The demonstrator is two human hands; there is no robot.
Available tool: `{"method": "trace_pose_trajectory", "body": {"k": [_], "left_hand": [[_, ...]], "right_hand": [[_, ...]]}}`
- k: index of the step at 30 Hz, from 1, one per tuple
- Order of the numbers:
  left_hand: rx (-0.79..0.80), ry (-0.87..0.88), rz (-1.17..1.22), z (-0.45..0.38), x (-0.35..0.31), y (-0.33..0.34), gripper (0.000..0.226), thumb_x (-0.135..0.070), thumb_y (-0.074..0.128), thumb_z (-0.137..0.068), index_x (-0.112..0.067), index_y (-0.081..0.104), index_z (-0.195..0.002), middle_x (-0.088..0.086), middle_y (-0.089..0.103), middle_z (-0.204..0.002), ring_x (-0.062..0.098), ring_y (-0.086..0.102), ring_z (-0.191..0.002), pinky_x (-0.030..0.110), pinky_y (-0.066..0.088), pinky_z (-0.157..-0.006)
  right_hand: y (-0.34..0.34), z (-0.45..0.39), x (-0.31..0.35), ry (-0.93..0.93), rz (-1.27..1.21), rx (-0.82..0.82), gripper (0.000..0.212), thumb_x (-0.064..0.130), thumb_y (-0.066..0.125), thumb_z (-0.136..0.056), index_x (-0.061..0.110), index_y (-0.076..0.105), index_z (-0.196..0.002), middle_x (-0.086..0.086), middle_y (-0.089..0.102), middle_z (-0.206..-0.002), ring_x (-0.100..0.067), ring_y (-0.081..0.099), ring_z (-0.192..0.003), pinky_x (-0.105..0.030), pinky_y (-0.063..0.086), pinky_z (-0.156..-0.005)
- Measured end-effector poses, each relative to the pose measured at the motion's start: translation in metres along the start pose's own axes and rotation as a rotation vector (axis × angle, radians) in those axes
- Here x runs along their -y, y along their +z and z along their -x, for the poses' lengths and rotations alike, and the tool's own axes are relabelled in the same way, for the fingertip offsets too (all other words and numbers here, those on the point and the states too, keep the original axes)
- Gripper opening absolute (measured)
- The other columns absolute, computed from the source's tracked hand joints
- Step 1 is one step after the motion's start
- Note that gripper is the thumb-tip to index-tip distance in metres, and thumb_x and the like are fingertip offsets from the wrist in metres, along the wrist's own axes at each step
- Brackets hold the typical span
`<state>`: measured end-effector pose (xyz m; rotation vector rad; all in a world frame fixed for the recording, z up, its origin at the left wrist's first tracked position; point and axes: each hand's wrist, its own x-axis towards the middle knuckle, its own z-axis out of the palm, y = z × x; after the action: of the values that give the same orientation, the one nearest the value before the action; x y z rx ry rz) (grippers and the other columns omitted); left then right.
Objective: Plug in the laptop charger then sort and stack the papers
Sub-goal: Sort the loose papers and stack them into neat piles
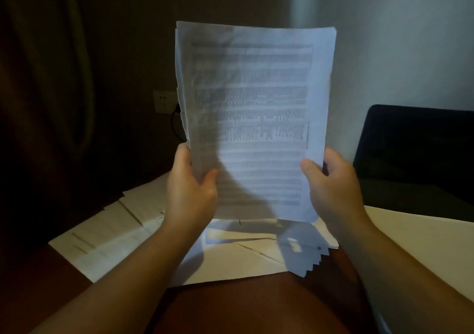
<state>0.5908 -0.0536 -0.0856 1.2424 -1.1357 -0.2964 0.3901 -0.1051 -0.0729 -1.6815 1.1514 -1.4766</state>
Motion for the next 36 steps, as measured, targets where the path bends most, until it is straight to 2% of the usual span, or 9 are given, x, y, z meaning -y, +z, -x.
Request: {"method": "trace_pose_trajectory", "body": {"k": [5,10,13,16,21,25,28,33,36], "left_hand": [[0.006,0.012,-0.02,-0.005,-0.009,-0.006,0.045,-0.009,0.063,-0.095,-0.037,0.041,-0.123,-0.024,0.053,-0.108,-0.004,0.056,-0.096,0.017,0.047,-0.072],[0.071,-0.003,-0.004,-0.012,-0.02,-0.011,0.047,-0.008,0.065,-0.093,-0.041,0.042,-0.118,-0.023,0.055,-0.11,-0.001,0.056,-0.098,0.027,0.051,-0.081],[0.167,-0.069,0.003,-0.015,-0.031,-0.012,0.048,-0.008,0.066,-0.091,-0.045,0.044,-0.111,-0.022,0.055,-0.111,0.006,0.056,-0.099,0.037,0.055,-0.084],[0.313,-0.167,0.077,-0.012,-0.043,-0.011,0.047,-0.004,0.067,-0.09,-0.043,0.053,-0.111,-0.014,0.062,-0.118,0.018,0.062,-0.109,0.047,0.058,-0.089],[0.462,-0.184,0.097,0.004,-0.063,0.0,0.044,-0.001,0.067,-0.088,-0.038,0.054,-0.108,-0.009,0.065,-0.116,0.017,0.064,-0.107,0.045,0.058,-0.09],[0.542,-0.244,0.057,0.019,-0.075,0.017,0.038,-0.01,0.07,-0.089,-0.031,0.053,-0.116,-0.003,0.067,-0.112,0.018,0.069,-0.099,0.04,0.061,-0.08],[0.556,-0.308,0.043,0.033,-0.084,0.03,0.039,-0.015,0.067,-0.094,-0.031,0.048,-0.124,-0.001,0.067,-0.106,0.019,0.07,-0.092,0.035,0.06,-0.07],[0.522,-0.489,0.242,0.057,-0.092,0.045,0.042,-0.019,0.062,-0.098,-0.026,0.048,-0.137,0.006,0.058,-0.121,0.023,0.065,-0.1,0.042,0.061,-0.08],[0.515,-0.558,0.32,0.077,-0.097,0.054,0.035,-0.022,0.058,-0.1,-0.025,0.049,-0.133,0.006,0.061,-0.108,0.026,0.067,-0.093,0.039,0.06,-0.072]], "right_hand": [[-0.013,-0.009,0.012,-0.057,0.195,0.03,0.021,0.02,0.051,-0.099,0.003,0.06,-0.09,-0.004,0.071,-0.093,-0.04,0.063,-0.083,-0.035,0.044,-0.058],[-0.025,-0.012,0.032,0.135,0.042,0.115,0.018,0.025,0.055,-0.099,0.022,0.07,-0.089,0.013,0.074,-0.096,-0.022,0.071,-0.088,-0.038,0.061,-0.073],[-0.039,-0.006,0.039,0.212,0.024,0.096,0.022,0.031,0.055,-0.099,0.017,0.069,-0.089,0.005,0.073,-0.086,-0.028,0.07,-0.09,-0.049,0.058,-0.086],[-0.057,0.005,0.048,0.241,-0.025,0.058,0.02,0.024,0.052,-0.101,0.015,0.069,-0.096,-0.001,0.073,-0.089,-0.027,0.072,-0.087,-0.045,0.059,-0.081],[-0.095,0.034,0.056,0.284,-0.023,0.069,0.019,0.013,0.054,-0.1,0.017,0.069,-0.111,0.003,0.072,-0.108,-0.02,0.071,-0.094,-0.028,0.059,-0.065],[-0.121,0.065,0.056,0.383,-0.051,-0.02,0.017,0.005,0.052,-0.098,0.01,0.067,-0.105,-0.006,0.073,-0.101,-0.029,0.072,-0.09,-0.04,0.061,-0.068],[-0.139,0.084,0.053,0.481,-0.073,-0.066,0.016,0.001,0.051,-0.097,0.002,0.066,-0.102,-0.012,0.072,-0.099,-0.034,0.071,-0.092,-0.054,0.055,-0.086],[-0.171,0.113,0.042,0.581,-0.235,-0.243,0.025,-0.001,0.048,-0.094,0.006,0.067,-0.11,-0.013,0.074,-0.105,-0.037,0.069,-0.101,-0.059,0.051,-0.094],[-0.184,0.129,0.035,0.573,-0.396,-0.398,0.027,-0.003,0.045,-0.094,0.013,0.065,-0.105,-0.013,0.071,-0.113,-0.033,0.068,-0.1,-0.048,0.057,-0.086]]}}
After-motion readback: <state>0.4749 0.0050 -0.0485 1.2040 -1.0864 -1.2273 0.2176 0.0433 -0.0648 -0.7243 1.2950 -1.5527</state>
